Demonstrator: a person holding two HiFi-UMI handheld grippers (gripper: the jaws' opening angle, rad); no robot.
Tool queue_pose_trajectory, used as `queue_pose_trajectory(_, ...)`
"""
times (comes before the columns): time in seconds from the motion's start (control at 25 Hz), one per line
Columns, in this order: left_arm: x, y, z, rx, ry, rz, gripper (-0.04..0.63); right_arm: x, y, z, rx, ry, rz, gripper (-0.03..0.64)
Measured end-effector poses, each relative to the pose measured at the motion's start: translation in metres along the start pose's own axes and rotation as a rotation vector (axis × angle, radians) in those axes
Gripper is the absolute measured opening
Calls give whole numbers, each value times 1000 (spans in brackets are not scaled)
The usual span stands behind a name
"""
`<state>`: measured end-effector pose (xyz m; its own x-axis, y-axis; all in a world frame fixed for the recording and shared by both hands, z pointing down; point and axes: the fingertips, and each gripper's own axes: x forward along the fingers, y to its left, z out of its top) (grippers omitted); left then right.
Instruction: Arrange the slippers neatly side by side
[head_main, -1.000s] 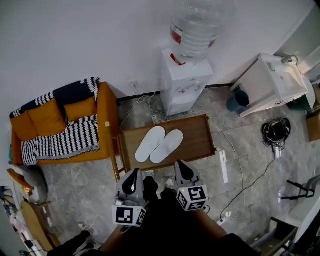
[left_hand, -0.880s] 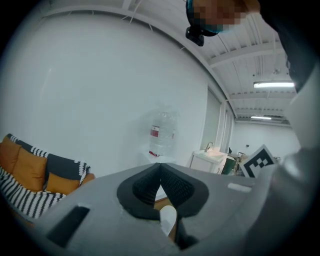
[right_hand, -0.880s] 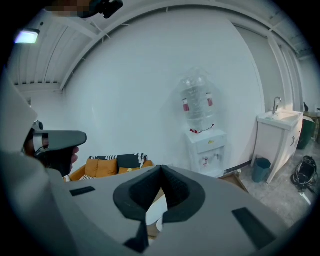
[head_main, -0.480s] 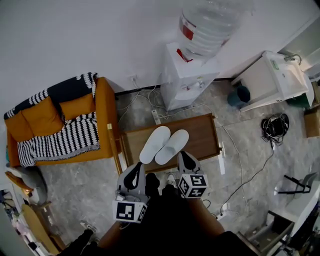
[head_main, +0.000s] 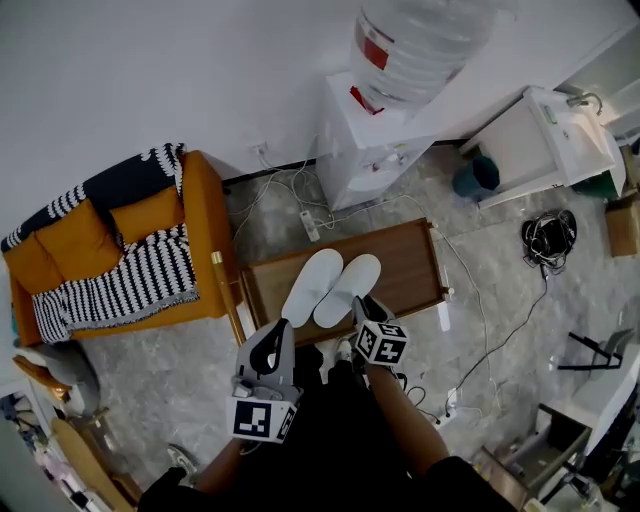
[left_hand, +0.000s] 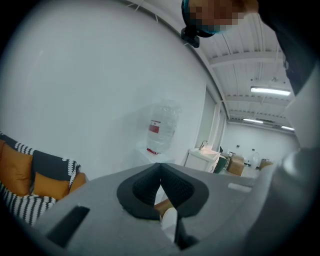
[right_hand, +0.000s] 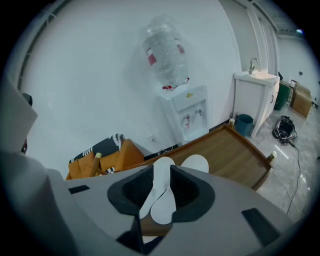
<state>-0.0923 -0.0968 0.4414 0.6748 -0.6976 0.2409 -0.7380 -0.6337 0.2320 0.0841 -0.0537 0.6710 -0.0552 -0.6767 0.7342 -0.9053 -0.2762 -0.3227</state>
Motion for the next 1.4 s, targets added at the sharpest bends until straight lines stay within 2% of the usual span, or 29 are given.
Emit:
queue_pose_trajectory(0.44,9,18,-8,-13,26,-17,12,58,-30,-56,130,163,-93,120)
queue_pose_trajectory(1.0,6,41,-21,-46,58,-6,12,101,-60,-82,188,232,-210,133)
queue_pose_trajectory(1.16,3,48,-23,-56,61,-3,12,101,-58,-83,182,242,-211,55)
queue_pose_trajectory(1.4,0,54,-22,-61,52,-3,12,96,-56,-79,133,249,-216,34)
